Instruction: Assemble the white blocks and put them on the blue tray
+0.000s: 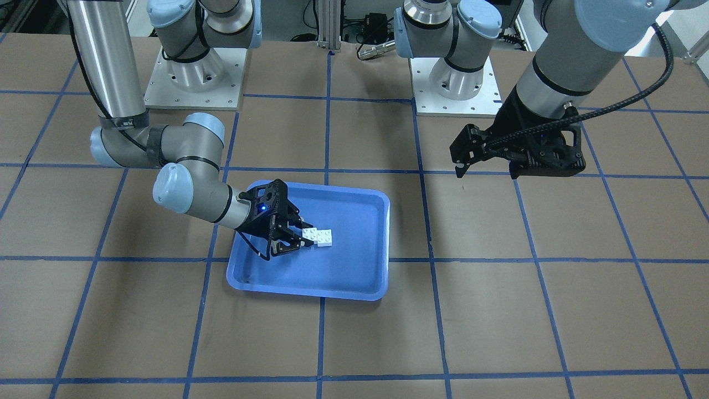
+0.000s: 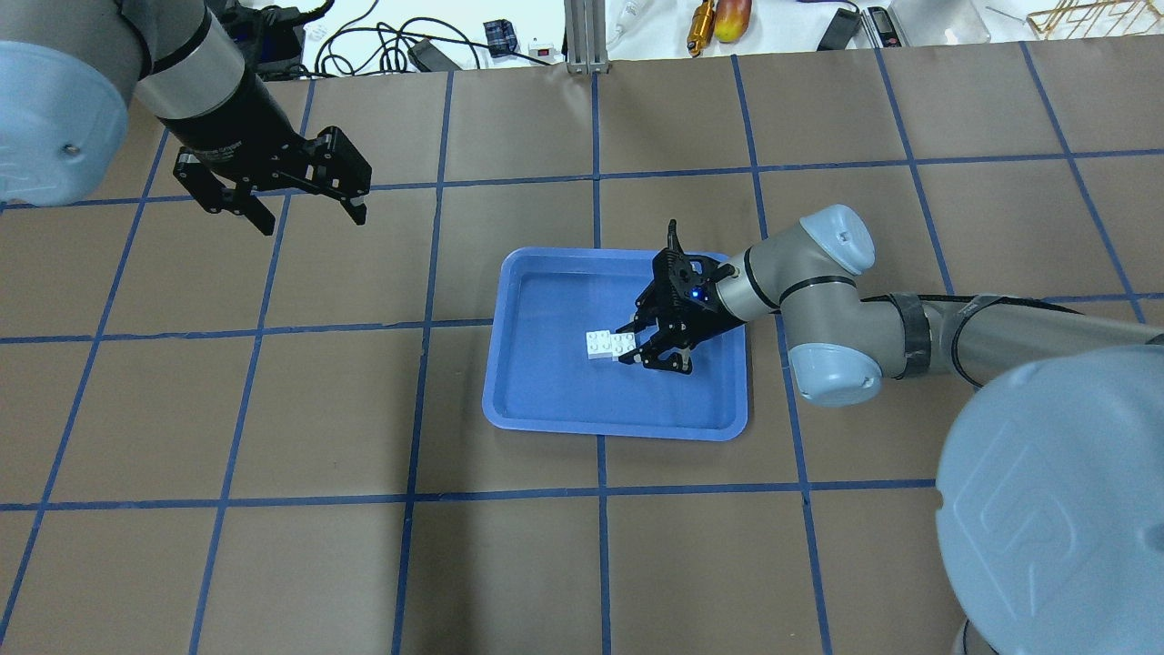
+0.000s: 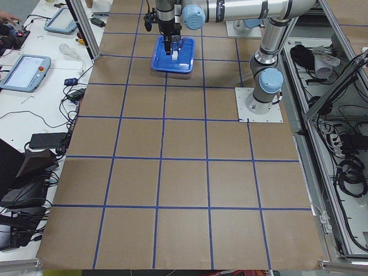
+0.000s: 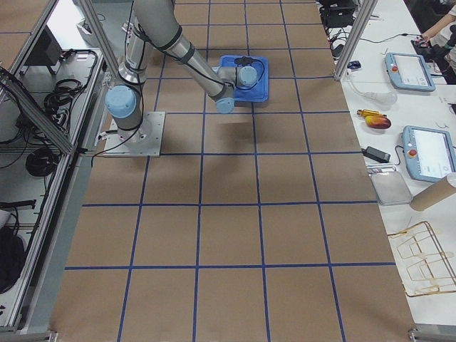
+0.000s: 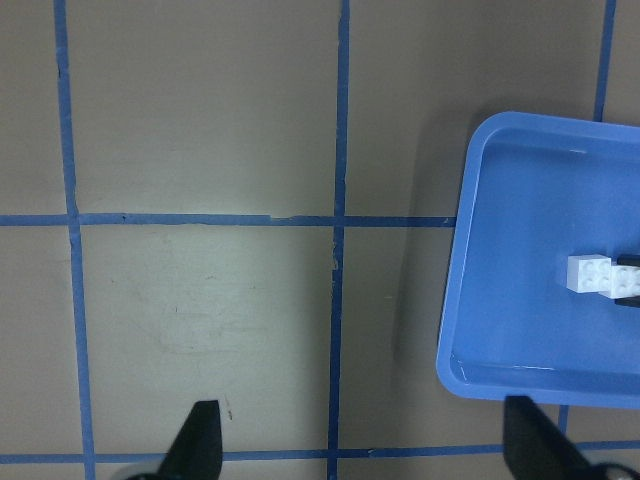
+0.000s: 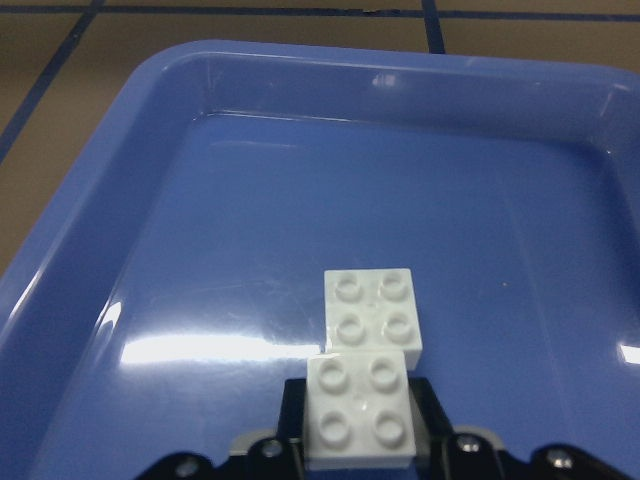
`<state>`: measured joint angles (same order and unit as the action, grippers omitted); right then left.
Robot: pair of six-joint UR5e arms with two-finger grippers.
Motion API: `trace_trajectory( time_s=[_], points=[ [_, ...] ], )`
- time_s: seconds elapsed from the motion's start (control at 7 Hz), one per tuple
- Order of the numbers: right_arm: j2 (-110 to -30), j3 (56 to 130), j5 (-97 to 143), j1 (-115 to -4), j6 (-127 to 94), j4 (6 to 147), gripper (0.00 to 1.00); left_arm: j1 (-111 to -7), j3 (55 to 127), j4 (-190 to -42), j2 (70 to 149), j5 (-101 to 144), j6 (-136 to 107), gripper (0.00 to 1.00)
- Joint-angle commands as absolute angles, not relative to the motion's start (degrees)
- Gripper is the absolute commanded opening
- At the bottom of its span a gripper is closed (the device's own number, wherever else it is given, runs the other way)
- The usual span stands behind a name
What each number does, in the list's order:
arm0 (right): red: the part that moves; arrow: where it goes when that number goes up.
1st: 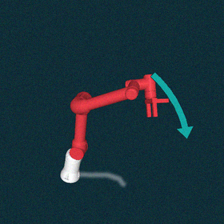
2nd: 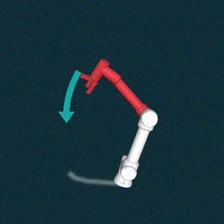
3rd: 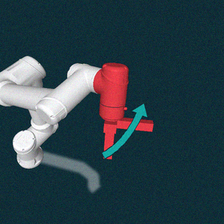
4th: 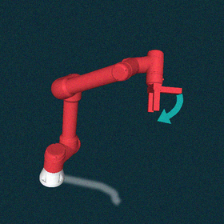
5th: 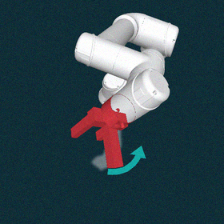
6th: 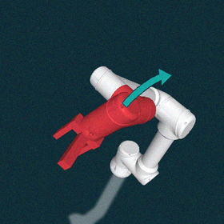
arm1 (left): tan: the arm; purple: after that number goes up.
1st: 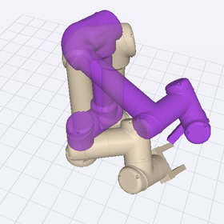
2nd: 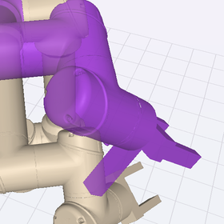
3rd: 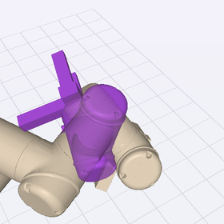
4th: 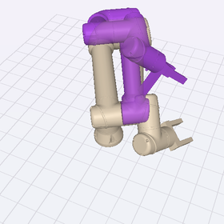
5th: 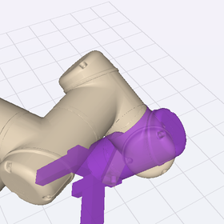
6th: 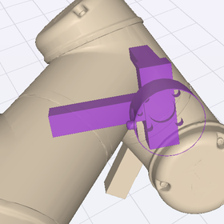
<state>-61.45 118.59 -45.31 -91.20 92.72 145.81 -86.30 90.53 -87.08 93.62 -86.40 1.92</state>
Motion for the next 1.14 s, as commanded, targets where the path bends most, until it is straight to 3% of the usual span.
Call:
trace_trajectory(
  time_s=[0.0,0.14,0.29,0.57,1.0],
  points=[
    [-61.26,118.74,-45.26,-91.14,92.64,146.07,0.0,-86.4,90.44,-87.19,93.6,-86.4,1.93,1.0],
    [-61.09,118.83,-44.83,-91.14,92.64,146.07,0.77,-86.4,90.44,-87.19,93.6,-86.4,1.93,1.0],
    [-61.17,119.09,-44.74,-91.14,92.46,145.99,1.0,-86.31,90.44,-87.62,93.52,-86.4,1.93,1.0],
    [-61.96,118.66,-45.26,-91.23,89.48,145.99,1.0,-86.31,90.26,-87.98,93.52,-86.4,1.85,1.0],
    [-71.24,114.54,-58.82,-91.23,69.78,145.82,1.0,-86.05,89.83,-89.9,92.73,-87.18,1.85,1.0]
  ],
)
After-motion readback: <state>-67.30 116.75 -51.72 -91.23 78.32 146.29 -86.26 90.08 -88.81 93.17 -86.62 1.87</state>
